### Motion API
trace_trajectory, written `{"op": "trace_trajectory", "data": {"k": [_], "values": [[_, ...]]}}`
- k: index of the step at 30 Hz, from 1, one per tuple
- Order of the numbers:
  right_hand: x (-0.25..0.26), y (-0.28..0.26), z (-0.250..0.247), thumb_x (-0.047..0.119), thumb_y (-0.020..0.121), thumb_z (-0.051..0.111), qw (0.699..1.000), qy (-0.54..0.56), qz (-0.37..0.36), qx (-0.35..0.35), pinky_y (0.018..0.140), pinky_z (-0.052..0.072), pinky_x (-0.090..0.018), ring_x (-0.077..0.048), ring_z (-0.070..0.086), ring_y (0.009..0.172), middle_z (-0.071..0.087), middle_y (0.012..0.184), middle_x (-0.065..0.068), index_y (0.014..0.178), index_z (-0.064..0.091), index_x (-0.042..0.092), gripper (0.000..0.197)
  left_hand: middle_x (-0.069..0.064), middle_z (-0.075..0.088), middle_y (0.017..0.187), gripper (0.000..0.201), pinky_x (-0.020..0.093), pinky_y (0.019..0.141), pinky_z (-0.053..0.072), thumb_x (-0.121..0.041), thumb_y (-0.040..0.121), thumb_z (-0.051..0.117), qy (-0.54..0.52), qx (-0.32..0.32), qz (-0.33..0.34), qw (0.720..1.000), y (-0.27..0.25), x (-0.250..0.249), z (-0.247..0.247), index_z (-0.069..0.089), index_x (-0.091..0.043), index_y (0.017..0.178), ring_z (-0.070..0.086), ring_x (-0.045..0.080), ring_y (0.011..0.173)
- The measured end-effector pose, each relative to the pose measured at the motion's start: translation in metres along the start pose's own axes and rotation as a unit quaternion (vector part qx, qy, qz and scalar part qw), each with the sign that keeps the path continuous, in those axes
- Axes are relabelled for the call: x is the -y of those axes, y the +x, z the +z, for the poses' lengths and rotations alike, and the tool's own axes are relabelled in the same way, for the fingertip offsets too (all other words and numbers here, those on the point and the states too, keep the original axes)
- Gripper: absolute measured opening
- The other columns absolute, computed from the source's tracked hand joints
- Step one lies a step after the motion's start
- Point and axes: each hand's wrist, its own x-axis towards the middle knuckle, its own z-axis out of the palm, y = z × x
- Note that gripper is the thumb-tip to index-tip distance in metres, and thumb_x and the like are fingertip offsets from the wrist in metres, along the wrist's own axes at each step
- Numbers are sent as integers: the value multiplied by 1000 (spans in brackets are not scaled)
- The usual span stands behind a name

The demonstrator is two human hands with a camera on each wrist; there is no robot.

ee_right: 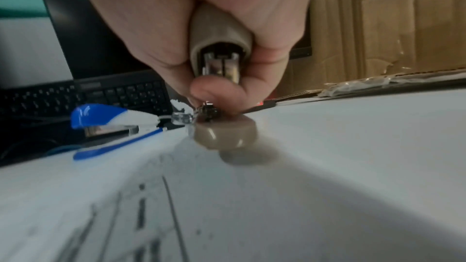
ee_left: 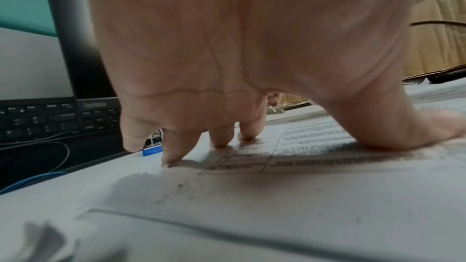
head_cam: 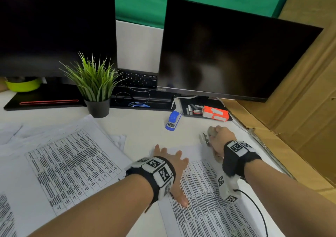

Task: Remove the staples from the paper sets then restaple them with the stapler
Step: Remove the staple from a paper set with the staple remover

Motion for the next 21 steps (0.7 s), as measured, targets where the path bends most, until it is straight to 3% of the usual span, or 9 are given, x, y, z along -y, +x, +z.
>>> {"op": "trace_trajectory", "data": {"k": [3, 6, 9, 11, 14, 16, 18, 21], "values": [[-17, -9, -1, 18, 96, 39, 992, 123, 16, -21, 83, 48, -39, -30, 58, 92, 52, 92, -8, 106, 54, 11, 20, -1, -13, 163, 122, 65, 113, -10, -76, 69, 64, -3, 8, 5, 1000, 0, 3, 0, -10, -30, 154, -6, 43, 146], [-37, -26, 2, 29, 92, 45, 969, 245, 23, -34, 57, 47, -30, -22, 54, 62, 58, 77, -7, 94, 57, 20, 15, -2, -14, 162, 121, 63, 114, -9, -75, 69, 65, -5, 6, 4, 1000, 0, 3, 1, -10, -31, 154, -6, 41, 147], [-48, -54, 4, 23, 93, 52, 969, 243, 0, -30, 47, 41, -23, -16, 54, 57, 65, 82, -4, 107, 57, 26, 15, -3, -11, 163, 121, 61, 115, -9, -74, 68, 66, -21, -9, 7, 1000, -3, 4, 4, -6, -31, 155, -7, 38, 148], [-53, -72, 6, 19, 94, 53, 967, 252, -19, -31, 43, 44, -23, -18, 58, 59, 68, 84, -5, 102, 55, 29, 13, -1, -7, 163, 119, 59, 116, -8, -75, 68, 66, -41, -34, 6, 999, -7, 5, 7, -1, -29, 155, -4, 34, 149], [-62, -88, 12, 18, 93, 55, 966, 253, -43, -33, 43, 44, -22, -17, 59, 55, 71, 80, -4, 94, 58, 27, 10, 6, 21, 158, 100, 51, 119, 10, -71, 77, 60, -107, -110, -28, 988, -15, 11, 11, 17, -21, 152, 23, 27, 144], [-67, -93, 17, 19, 92, 57, 966, 253, -46, -35, 42, 42, -18, -6, 56, 46, 71, 79, -1, 97, 58, 29, 11, 5, 43, 140, 73, 42, 110, 29, -63, 85, 56, -147, -169, -69, 972, -21, 19, 14, 37, -17, 140, 43, 25, 127], [-69, -96, 22, 19, 92, 57, 963, 264, -37, -30, 39, 41, -14, -6, 56, 43, 70, 78, 0, 107, 58, 29, 18, 5, 48, 128, 62, 36, 98, 39, -59, 87, 56, -161, -168, -105, 967, -29, 26, 19, 46, -15, 129, 50, 25, 117], [-67, -102, 26, 20, 92, 57, 956, 292, -21, -18, 38, 40, -16, -11, 53, 52, 64, 78, 0, 126, 54, 23, 34, 4, 41, 125, 77, 36, 96, 44, -68, 77, 62, -161, -108, -122, 973, -35, 29, 26, 47, -13, 128, 52, 25, 115]]}}
